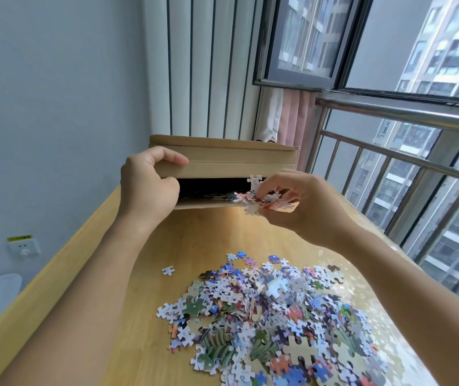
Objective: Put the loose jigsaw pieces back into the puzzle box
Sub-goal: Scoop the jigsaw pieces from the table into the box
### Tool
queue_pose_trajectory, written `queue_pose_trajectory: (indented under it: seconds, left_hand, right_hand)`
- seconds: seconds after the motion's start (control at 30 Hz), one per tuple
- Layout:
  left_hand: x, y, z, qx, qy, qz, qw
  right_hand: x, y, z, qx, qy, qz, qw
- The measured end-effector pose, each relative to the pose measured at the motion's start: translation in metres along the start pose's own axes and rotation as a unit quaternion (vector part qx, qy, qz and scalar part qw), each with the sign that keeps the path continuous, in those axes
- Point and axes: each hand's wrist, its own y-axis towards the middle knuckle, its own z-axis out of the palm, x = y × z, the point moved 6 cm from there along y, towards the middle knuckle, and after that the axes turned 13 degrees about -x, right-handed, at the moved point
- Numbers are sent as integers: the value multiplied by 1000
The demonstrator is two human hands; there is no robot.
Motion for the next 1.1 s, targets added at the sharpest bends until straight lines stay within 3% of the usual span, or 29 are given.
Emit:
queue_pose_trajectory:
  seconds: [0.23,0.47,0.63,0.83,1.0,1.1]
  left_hand:
    - [-1,0,0,0,0,-3,1000]
    - [-4,1,-2,-1,1,0,1000]
    - [-3,1,-2,3,1,0,1000]
    - [-3,0,-2,2,-6,-1,1000]
    - [-2,0,-3,4,-6,-8,1000]
    - [-3,0,-3,5,-6,-7,1000]
  right_hand:
    - [-2,16,18,46,-179,-176,967]
    - [-7,16,33,65,-284,-263,920]
    - [-18,18,45,63,-313,-238,917]
    - [-35,28,57,124,-312,-172,926]
    - [-37,26,48,171,-215,-51,960]
    - [-36,27,37,132,-213,-30,968]
